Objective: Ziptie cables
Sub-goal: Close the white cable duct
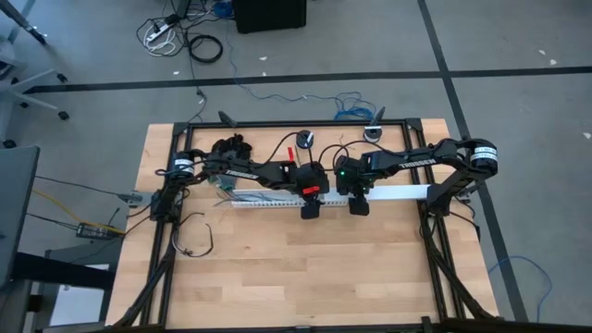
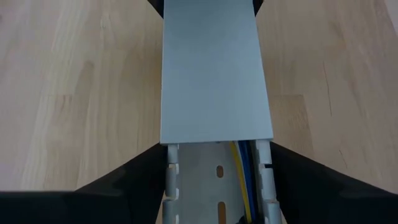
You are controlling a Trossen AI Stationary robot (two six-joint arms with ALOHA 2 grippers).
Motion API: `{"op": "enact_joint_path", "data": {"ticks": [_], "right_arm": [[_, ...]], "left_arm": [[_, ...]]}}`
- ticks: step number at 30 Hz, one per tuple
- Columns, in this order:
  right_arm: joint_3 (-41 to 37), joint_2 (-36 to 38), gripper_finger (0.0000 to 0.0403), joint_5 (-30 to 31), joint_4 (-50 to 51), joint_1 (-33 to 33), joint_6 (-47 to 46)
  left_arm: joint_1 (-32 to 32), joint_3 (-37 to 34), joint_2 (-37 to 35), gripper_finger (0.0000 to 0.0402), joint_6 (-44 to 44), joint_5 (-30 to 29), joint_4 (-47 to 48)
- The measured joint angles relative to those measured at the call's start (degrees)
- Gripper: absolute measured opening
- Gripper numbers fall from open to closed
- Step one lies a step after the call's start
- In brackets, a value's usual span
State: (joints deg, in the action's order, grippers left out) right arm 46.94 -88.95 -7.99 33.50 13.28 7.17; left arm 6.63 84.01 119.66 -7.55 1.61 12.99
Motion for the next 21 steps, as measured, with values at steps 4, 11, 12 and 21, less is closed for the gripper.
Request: {"op": "enact_joint_path", "data": {"ticks": [4, 11, 12, 21], "right_arm": [[0.0, 0.0, 0.0221, -0.1, 0.1, 0.0, 0.5], [0.0, 0.0, 0.0224, -0.4, 0.5, 0.0, 0.4], [0.0, 0.0, 0.0225, -0.4, 0.6, 0.0, 0.3], [0.0, 0.0, 0.0222, -0.3, 1.1, 0.0, 0.4]], "left_arm": [[0.0, 0.0, 0.0, 0.0264, 0.0, 0.0, 0.1], [0.0, 0.2, -0.3, 0.0294, 0.2, 2.6, 2.2], [0.0, 0.2, -0.4, 0.0297, 0.2, 2.6, 2.4], [0.1, 0.2, -3.3, 0.0303, -1.0, 2.7, 11.7]]}}
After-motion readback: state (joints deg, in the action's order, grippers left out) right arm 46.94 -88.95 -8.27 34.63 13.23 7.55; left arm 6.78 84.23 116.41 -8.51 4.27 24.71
